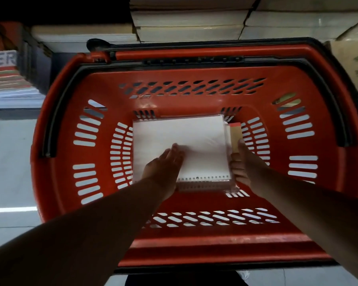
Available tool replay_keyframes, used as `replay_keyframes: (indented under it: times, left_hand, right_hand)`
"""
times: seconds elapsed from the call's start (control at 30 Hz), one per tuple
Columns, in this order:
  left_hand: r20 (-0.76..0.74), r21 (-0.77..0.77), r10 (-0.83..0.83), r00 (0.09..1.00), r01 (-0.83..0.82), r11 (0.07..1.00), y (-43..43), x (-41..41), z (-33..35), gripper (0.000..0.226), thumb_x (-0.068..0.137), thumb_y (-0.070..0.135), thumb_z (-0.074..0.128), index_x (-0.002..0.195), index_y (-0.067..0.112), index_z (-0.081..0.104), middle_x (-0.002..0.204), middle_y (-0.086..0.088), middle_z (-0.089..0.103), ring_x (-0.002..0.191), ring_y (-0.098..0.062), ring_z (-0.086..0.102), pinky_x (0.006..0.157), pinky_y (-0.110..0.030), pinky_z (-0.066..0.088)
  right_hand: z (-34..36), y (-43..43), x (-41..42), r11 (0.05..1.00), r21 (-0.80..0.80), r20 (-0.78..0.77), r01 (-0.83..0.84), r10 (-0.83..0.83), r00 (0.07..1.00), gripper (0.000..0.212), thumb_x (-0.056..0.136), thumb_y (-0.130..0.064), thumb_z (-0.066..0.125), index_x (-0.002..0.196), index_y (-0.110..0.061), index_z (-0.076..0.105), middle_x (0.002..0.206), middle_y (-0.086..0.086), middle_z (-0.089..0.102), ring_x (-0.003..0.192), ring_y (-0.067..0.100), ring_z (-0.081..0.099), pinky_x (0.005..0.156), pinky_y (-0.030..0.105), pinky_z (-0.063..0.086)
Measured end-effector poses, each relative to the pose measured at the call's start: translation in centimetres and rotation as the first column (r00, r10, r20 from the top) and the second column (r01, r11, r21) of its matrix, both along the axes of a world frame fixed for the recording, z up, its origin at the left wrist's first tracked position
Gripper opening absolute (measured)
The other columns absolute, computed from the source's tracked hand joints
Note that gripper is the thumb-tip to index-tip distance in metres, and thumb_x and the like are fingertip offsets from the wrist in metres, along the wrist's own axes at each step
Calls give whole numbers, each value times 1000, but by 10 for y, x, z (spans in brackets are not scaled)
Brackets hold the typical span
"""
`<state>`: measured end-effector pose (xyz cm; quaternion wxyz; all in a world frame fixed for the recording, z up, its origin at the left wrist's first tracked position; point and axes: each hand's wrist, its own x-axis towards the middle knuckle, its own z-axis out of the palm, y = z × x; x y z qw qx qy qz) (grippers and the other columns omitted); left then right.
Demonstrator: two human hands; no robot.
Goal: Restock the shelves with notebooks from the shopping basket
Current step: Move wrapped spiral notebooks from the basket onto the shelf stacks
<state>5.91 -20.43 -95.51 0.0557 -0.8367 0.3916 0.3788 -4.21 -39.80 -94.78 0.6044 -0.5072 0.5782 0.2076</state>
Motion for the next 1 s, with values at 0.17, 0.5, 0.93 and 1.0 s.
replay_keyframes:
  times: [0.17,0.5,0.93,1.0]
  left_hand:
    - [38,69,-67,997,65,996,-10,-1,3,97,86,-1,63,155,16,-4,161,-9,-15,148,-28,13,105,-37,42]
    - [159,259,-258,953,212,942,-37,-21,-10,68,100,-5,35,147,-9,-13,151,-42,-7,141,-54,12,107,-46,37]
    - [142,45,-176,974,171,984,-16,6,18,68,99,2,33,155,20,-1,162,-13,6,147,-31,18,110,-43,34]
    - [76,-41,-102,992,105,994,-10,11,25,59,102,14,29,156,23,5,163,-7,11,147,-26,20,115,-33,29]
  right_hand:
    - [-3,-3,5,998,56,-40,23,-21,999,65,93,-65,32,122,-10,53,138,17,51,127,35,48,103,45,37]
    - [-8,3,13,1000,1,-69,3,-3,998,62,91,-62,45,126,-12,53,131,18,56,120,37,54,106,50,41]
    - [18,-11,21,976,68,76,208,-213,974,30,98,-42,49,106,-15,58,104,7,66,93,23,63,65,33,52]
    - [28,-18,25,959,147,75,243,-256,964,32,97,-39,50,114,-13,57,108,9,65,90,23,64,56,30,51]
